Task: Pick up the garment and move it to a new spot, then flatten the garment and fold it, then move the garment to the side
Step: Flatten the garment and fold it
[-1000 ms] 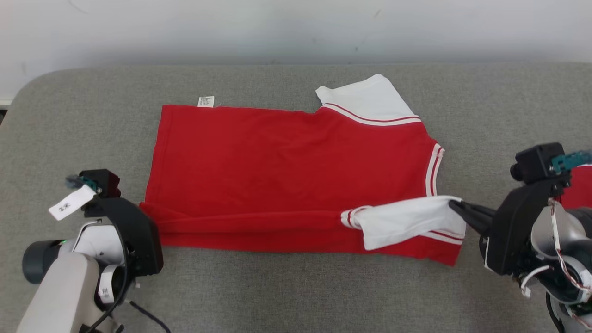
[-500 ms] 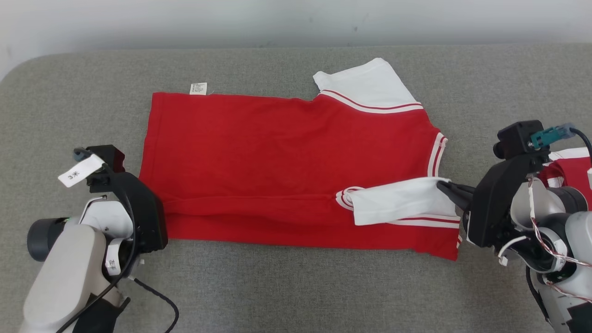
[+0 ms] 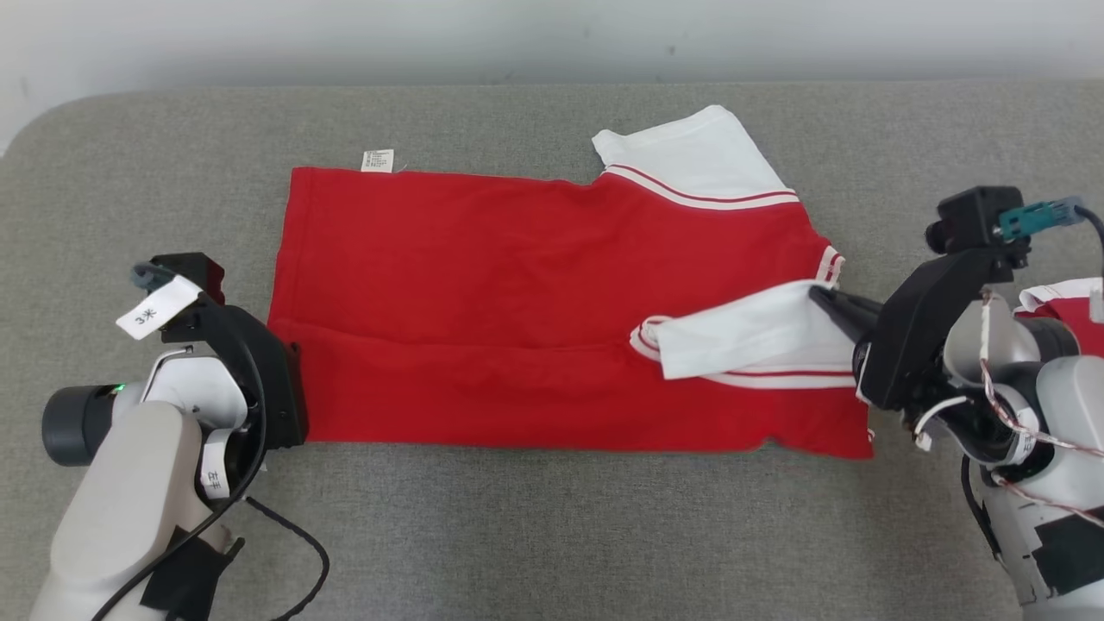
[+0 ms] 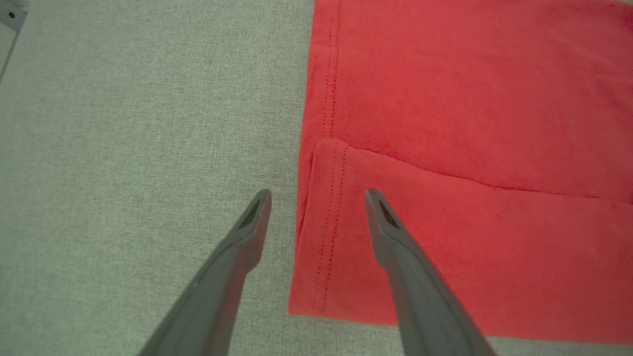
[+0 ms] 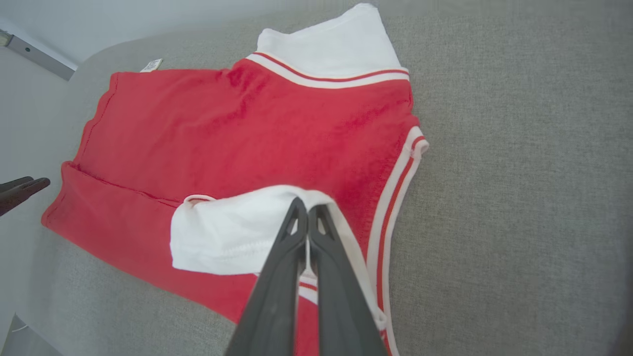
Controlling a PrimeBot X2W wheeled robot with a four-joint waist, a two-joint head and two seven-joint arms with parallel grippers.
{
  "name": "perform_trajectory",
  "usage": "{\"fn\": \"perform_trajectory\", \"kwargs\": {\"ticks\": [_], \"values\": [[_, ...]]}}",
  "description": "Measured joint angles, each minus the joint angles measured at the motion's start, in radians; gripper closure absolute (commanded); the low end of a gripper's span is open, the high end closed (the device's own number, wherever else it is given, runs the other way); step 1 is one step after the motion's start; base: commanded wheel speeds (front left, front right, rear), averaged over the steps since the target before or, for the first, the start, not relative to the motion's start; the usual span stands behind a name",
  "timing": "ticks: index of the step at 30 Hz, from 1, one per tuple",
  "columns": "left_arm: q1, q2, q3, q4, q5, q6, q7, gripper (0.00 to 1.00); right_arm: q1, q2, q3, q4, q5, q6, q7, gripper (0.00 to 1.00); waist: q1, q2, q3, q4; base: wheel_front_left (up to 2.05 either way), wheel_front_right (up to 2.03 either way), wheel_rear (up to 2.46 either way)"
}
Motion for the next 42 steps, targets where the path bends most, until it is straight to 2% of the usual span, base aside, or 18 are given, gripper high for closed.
{"fn": "perform_trajectory", "kwargs": {"ticks": [1, 2, 3, 11, 22, 29, 37, 42], "values": [[-0.002, -0.002, -0.002, 0.005, 0.001, 0.000, -0.007, 0.00, -0.010, 0.003, -0.008, 0.012, 0.000, 0.000, -0.014, 0.55, -0.0001, 0.0001, -0.001, 0.003, 0.00, 0.00, 0.00], [-0.003, -0.005, -0.004, 0.010, 0.002, 0.000, -0.011, 0.00, -0.018, 0.005, -0.014, 0.022, 0.000, 0.000, -0.025, 0.53, 0.0000, 0.0000, -0.001, 0.005, 0.00, 0.00, 0.00], [-0.003, -0.010, -0.007, 0.017, 0.002, 0.000, -0.018, 0.00, -0.022, 0.007, -0.020, 0.028, 0.000, 0.000, -0.038, 0.00, 0.0000, 0.0000, -0.003, 0.009, 0.00, 0.00, 0.00], [0.005, -0.022, -0.016, 0.052, 0.005, -0.001, -0.075, 0.00, -0.035, 0.033, -0.030, 0.086, 0.000, 0.016, -0.123, 0.00, -0.0001, -0.0001, -0.025, 0.029, 0.00, 0.00, 0.00], [0.071, -0.019, -0.019, 0.073, 0.008, -0.007, -0.164, 0.00, 0.026, 0.024, -0.042, 0.061, -0.063, 0.027, -0.253, 0.00, -0.0001, -0.0001, -0.082, 0.027, 0.00, 0.00, 0.00], [0.123, -0.001, -0.038, 0.020, 0.026, -0.019, -0.270, 0.00, 0.153, 0.011, -0.059, -0.009, -0.134, -0.007, -0.355, 0.00, -0.0001, -0.0002, -0.133, 0.011, 0.00, 0.00, 0.00], [0.261, 0.019, -0.078, -0.019, 0.067, -0.019, -0.328, 0.00, 0.343, 0.012, -0.048, -0.086, -0.182, -0.028, -0.407, 0.00, -0.0002, -0.0002, -0.181, -0.015, 0.00, 0.00, 0.00], [0.287, 0.024, -0.083, -0.051, 0.095, -0.011, -0.378, 0.00, 0.430, 0.008, -0.074, -0.111, -0.218, -0.059, -0.453, 0.00, -0.0002, -0.0002, -0.174, -0.018, 0.00, 0.00, 0.00]]}}
